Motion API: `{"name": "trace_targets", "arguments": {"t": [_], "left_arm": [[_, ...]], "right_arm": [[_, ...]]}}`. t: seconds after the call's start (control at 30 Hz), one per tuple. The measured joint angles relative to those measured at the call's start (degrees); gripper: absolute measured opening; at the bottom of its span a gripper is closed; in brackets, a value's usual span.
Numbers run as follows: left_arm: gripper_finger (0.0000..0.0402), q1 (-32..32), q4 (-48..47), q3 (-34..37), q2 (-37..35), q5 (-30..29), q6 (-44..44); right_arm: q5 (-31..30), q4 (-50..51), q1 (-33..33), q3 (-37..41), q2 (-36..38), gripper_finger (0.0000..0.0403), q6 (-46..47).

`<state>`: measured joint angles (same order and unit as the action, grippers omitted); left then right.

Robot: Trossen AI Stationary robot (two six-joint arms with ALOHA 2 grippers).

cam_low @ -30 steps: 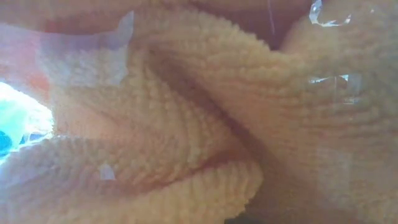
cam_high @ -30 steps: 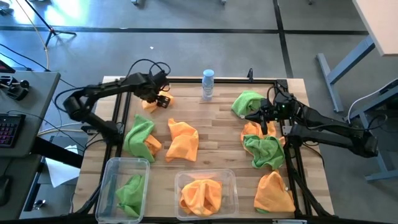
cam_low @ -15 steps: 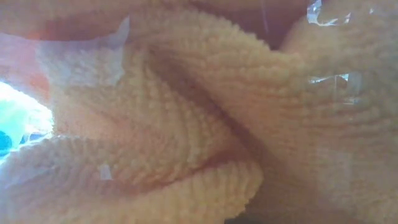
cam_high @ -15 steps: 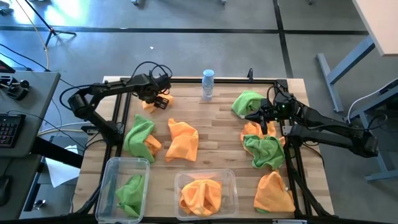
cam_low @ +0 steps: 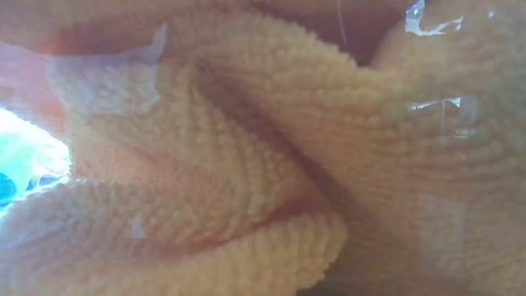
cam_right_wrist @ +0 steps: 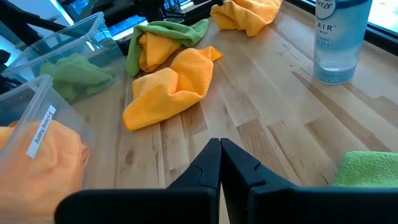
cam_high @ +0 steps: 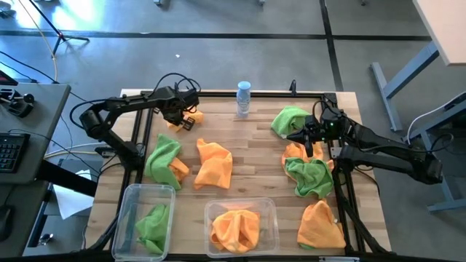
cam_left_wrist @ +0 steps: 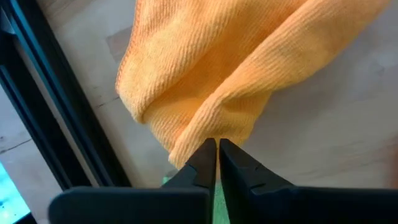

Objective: Sort microfiber towel by color & place in baskets
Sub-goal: Put the orange microfiber towel into the right transparent bin

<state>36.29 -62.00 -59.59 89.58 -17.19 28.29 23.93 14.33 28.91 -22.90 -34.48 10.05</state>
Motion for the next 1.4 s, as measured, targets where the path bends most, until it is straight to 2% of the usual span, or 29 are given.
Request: {"name": "trace_targets", "arguments": {"t": [0.27,0.47,0.7,0.87,1.0,1.1,1.4], "left_arm": [[0.0001,-0.32,-2.78,-0.57,-2.03,-0.08,0.13],[0.0001,-1.27,-1.59,-4.18,-6.50,-3.11,-3.02],[0.0004,-1.29,9.99,-4.79,-7.40,6.91,-12.14],[0.0020,-1.77,4.80,-8.67,-2.67,7.67,-11.87],[0.0031,-3.18,-1.41,-11.41,1.47,7.02,-5.33],[0.0030,-5.27,-3.46,-11.69,3.51,1.93,5.86],[0.0007,-16.22,-4.94,-11.63,6.21,-13.58,29.14]], "right_arm": [[-0.38,-0.02,0.00,0.00,-0.02,0.0000,0.41],[-0.38,-0.02,0.00,0.00,-0.02,0.0000,0.56],[-0.38,-0.02,0.00,0.00,-0.02,0.0000,0.47],[-0.38,-0.02,0.00,0.00,-0.02,0.0000,0.32],[-0.40,-0.02,0.00,0.00,-0.02,0.0000,0.00],[-0.38,0.00,0.00,0.00,-0.02,0.0000,0.00],[-0.38,0.39,0.00,0.11,-0.02,0.0000,-0.03]]}}
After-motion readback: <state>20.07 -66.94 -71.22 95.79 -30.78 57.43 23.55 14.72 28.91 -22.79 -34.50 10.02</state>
